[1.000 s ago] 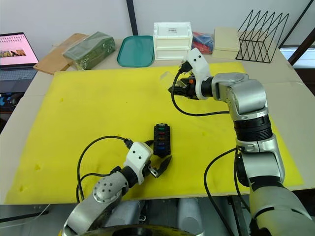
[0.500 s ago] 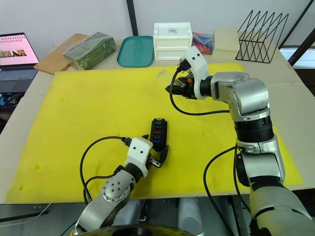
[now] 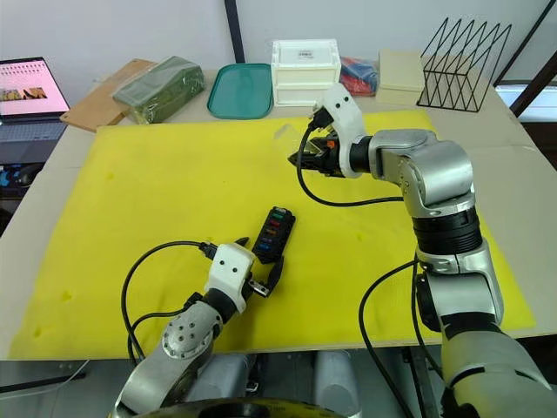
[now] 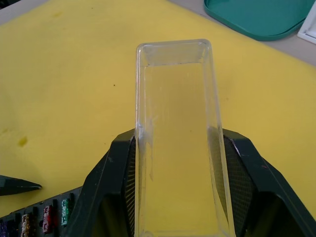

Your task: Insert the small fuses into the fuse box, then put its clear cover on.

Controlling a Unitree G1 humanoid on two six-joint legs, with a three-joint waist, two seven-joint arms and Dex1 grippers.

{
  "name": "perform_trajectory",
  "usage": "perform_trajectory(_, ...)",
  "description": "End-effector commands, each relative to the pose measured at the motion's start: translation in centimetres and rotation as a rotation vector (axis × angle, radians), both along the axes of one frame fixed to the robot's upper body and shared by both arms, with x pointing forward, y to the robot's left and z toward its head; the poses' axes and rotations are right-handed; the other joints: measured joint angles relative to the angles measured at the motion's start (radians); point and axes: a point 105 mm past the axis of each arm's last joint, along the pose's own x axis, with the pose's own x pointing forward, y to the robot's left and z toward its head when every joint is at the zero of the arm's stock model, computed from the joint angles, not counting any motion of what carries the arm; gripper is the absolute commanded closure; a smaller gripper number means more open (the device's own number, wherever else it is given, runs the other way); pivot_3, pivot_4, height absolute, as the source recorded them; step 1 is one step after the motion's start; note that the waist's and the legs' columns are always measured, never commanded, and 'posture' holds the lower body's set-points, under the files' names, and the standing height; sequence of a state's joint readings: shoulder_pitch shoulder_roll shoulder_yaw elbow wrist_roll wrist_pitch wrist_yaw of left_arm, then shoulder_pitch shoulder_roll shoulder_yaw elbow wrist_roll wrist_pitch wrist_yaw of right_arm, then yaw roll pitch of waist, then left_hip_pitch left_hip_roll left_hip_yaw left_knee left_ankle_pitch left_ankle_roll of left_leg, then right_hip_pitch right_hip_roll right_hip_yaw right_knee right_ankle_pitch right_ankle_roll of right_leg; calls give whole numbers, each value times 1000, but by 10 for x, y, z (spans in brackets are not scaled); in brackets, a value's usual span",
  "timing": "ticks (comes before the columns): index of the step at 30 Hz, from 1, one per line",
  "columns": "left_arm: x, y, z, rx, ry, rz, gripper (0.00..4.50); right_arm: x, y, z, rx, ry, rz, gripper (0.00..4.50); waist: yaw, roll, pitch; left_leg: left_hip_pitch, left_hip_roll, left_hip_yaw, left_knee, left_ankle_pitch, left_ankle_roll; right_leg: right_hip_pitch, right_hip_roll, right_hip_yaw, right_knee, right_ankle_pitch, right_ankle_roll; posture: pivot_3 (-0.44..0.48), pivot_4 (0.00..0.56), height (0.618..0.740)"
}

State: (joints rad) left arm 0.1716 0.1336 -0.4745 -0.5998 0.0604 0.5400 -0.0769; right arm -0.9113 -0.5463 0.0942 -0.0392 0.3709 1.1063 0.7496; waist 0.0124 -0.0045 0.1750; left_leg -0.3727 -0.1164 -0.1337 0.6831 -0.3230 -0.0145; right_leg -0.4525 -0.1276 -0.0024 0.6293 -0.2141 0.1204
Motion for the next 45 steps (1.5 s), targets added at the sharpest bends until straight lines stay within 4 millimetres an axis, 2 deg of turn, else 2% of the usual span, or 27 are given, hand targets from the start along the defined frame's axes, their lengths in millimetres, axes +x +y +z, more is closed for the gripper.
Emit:
perform_trajectory(1,5,-5,-9,-16,45,-8,0,-5,8,15,11,-68,35,2619,2,0,0,0,0,0,0,0,0,0,0,0,0,0,0,0,150,740)
perform_trajectory(7,8,-19,-8,-59,48,-38,0,-6,10,15,11,-71,40,2619,3,0,0,0,-1,0,0,0,0,1,0,0,-1,0,0,0,150,740)
perform_trajectory(12,14,-13,-9,-47,31,11,0,-7,11,15,10,-70,43,2619,3,0,0,0,-1,0,0,0,0,1,-1,0,-1,0,0,0,150,740)
perform_trajectory(15,14,-9,-9,-38,25,15,577,-7,11,15,10,-71,44,2619,2,0,0,0,-1,0,0,0,0,1,-1,0,-1,0,0,0,150,740)
perform_trajectory(18,13,-2,-11,-20,24,2,1616,-6,12,15,11,-75,44,2619,1,0,0,0,-1,0,0,0,0,1,0,0,-1,0,0,0,150,740)
perform_trajectory(21,15,8,-10,11,18,-32,1738,-5,11,15,12,-80,41,2619,0,0,0,0,0,0,0,0,0,1,0,0,-1,0,0,0,150,740)
perform_trajectory(26,27,24,-2,89,-4,-209,1738,-16,7,14,-3,-83,65,2619,-2,0,0,0,1,0,0,0,0,1,2,0,-1,0,0,0,150,740)
perform_trajectory(34,43,40,16,186,-33,-719,1738,-64,0,10,-73,-93,232,2619,-4,0,0,0,3,0,0,0,0,0,3,-1,-1,1,-1,0,150,740)
perform_trajectory(40,54,33,20,218,-57,-964,1738,-106,4,3,-147,-54,403,2619,0,0,0,-1,2,0,0,0,0,0,3,-1,-3,1,-1,0,150,740)
perform_trajectory(45,57,22,18,206,-59,-1063,1738,-109,9,-11,-236,-24,426,2619,0,-1,0,-1,2,-1,0,0,0,1,3,-1,-4,2,0,0,150,740)
